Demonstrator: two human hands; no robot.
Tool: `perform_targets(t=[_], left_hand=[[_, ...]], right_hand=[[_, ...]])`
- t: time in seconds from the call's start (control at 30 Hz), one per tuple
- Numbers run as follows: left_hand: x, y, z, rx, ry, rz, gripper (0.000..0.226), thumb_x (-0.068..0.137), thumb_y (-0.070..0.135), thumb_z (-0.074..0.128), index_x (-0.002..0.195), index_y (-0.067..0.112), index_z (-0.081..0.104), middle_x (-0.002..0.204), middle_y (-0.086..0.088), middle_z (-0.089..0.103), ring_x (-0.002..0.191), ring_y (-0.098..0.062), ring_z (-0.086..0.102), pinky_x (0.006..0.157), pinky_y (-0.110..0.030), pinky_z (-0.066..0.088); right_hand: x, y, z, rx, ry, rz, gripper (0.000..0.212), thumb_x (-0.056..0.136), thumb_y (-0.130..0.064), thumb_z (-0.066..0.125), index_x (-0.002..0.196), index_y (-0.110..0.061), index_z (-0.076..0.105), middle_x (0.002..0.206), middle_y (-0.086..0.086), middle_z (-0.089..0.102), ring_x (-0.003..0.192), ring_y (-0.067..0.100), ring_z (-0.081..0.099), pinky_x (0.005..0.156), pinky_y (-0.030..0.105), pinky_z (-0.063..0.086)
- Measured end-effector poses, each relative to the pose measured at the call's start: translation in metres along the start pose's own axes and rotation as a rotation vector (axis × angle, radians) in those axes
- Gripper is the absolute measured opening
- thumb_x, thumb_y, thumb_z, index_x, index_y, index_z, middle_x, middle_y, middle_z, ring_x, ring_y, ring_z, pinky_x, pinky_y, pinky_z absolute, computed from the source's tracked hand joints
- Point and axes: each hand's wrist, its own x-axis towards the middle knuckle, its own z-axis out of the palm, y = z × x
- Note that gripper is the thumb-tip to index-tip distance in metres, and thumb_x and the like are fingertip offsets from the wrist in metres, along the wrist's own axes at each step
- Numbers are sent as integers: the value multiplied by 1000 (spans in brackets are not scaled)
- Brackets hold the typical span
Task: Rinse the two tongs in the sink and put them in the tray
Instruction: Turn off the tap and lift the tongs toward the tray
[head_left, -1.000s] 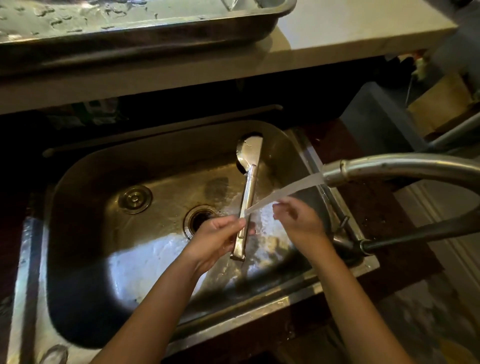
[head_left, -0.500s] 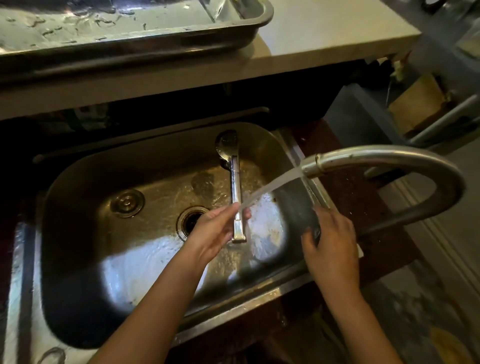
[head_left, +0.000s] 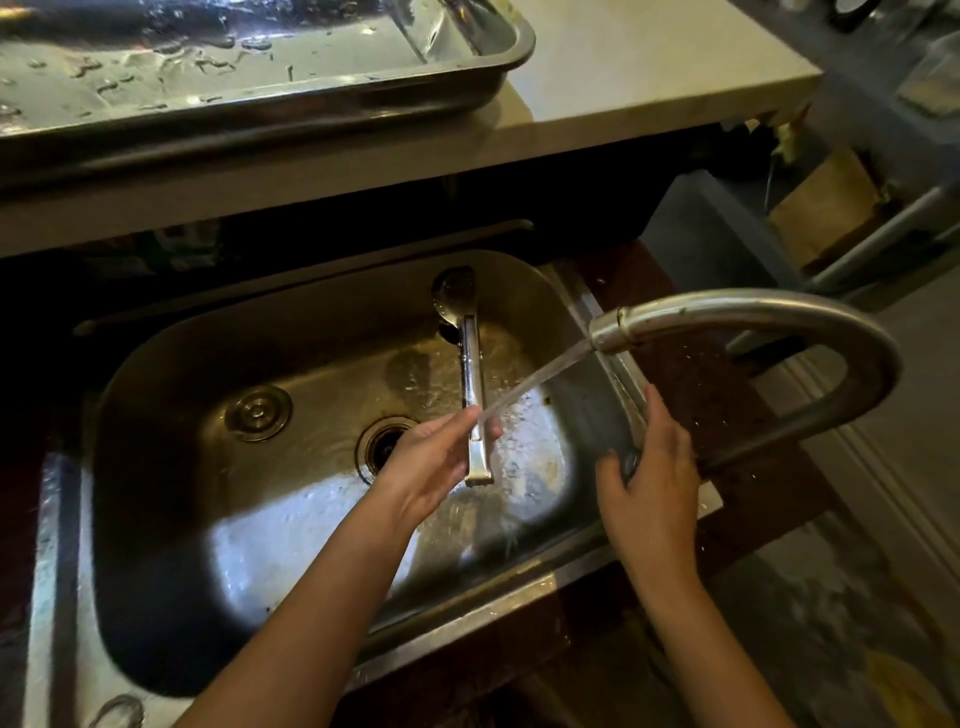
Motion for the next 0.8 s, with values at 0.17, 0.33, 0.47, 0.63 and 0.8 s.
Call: perform_targets(t=[0.17, 0.33, 0.47, 0.63, 0.8], left_hand=[[-3, 1, 7, -13, 54, -7, 17, 86, 13, 58, 96, 2, 65, 80, -11, 77, 77, -18, 73, 61, -22, 58], [-12, 2, 9, -25, 58, 20, 15, 86, 13, 58, 94, 3, 66, 80, -10, 77, 77, -17, 73, 60, -22, 58], [-20, -1, 11, -28, 86, 37, 18, 87, 13, 57, 99, 3, 65, 87, -12, 75, 79, -17, 73, 66, -23, 59], [-33, -6, 19, 145, 185, 133, 22, 87, 10, 57, 102, -3, 65, 89, -14, 70, 73, -12, 70, 67, -21, 57], [-55, -10, 25, 448, 303, 321, 20, 79, 13, 68, 99, 10, 70, 73, 4, 75, 71, -6, 71, 60, -13, 52]], right_hand=[[-14, 3, -6, -59, -26, -66, 73, 82, -11, 60, 143, -24, 24, 136, 11, 50, 124, 29, 45, 102, 52, 39], [-8, 3, -15, 16, 31, -19, 64, 83, -14, 59, 139, -30, 32, 125, 1, 56, 110, 17, 52, 83, 28, 38], [-9, 4, -24, 31, -11, -22, 68, 84, -11, 58, 141, -32, 26, 120, 1, 51, 96, 13, 51, 67, 13, 35], [-14, -14, -21, -331, 31, -212, 55, 75, -22, 65, 127, -21, 49, 132, 16, 46, 121, 32, 46, 100, 52, 34], [4, -61, 16, 185, -356, 85, 43, 84, -37, 59, 124, -24, 50, 121, -2, 53, 99, 9, 55, 78, 29, 51]])
